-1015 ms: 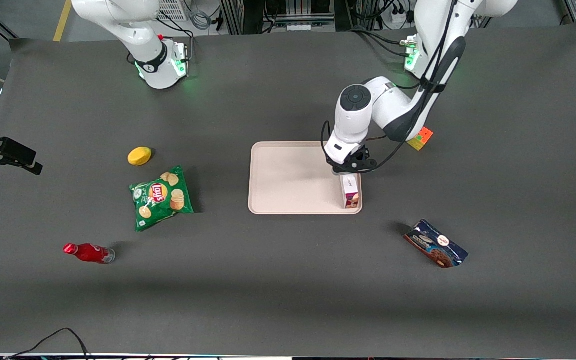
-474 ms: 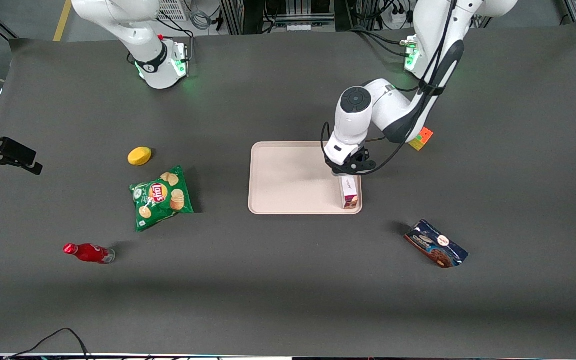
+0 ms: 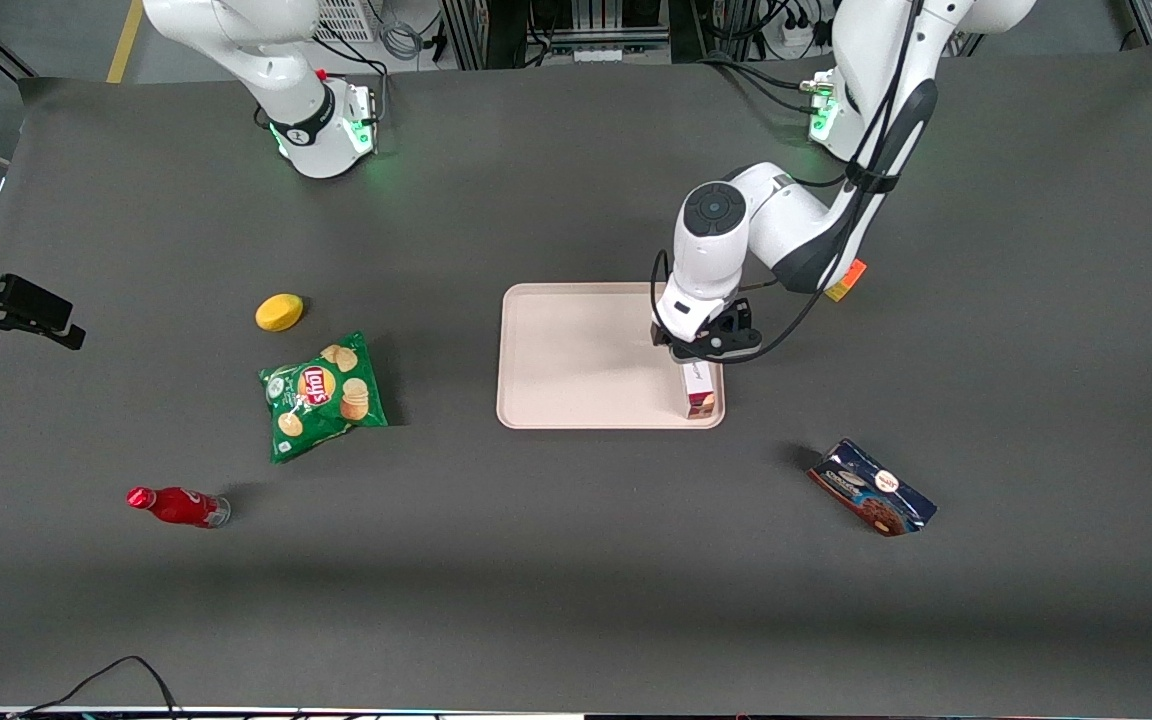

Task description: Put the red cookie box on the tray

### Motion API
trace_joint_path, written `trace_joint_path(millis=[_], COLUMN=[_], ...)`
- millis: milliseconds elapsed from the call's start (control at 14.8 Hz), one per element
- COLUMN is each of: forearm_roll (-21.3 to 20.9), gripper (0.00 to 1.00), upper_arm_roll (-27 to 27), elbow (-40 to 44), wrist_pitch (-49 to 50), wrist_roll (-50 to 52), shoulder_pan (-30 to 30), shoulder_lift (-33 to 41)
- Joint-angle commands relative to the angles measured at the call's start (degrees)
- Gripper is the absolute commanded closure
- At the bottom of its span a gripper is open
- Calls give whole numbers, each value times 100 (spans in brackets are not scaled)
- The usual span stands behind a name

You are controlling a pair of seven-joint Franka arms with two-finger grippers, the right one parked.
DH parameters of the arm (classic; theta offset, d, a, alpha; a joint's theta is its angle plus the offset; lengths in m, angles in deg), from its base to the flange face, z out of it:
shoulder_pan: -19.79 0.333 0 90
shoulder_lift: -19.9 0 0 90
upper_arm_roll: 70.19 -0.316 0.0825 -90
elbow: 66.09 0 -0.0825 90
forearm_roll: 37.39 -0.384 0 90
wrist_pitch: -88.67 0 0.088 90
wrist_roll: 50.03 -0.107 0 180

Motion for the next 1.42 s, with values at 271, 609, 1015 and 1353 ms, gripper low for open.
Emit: trace_joint_path(millis=[271, 609, 1015, 1353], forearm_roll=[1838, 2182, 2094, 2007], gripper=[0, 0, 0, 0], upper_arm_roll=[-878, -1211, -1837, -1837], elbow=[1122, 1905, 2081, 2073], wrist_pitch=[1778, 3220, 3949, 4197], wrist_roll=[-3259, -5063, -6119, -6487], shoulder_pan=[402, 1449, 1959, 2223], shoulder_lift=[615, 1062, 1968, 2382])
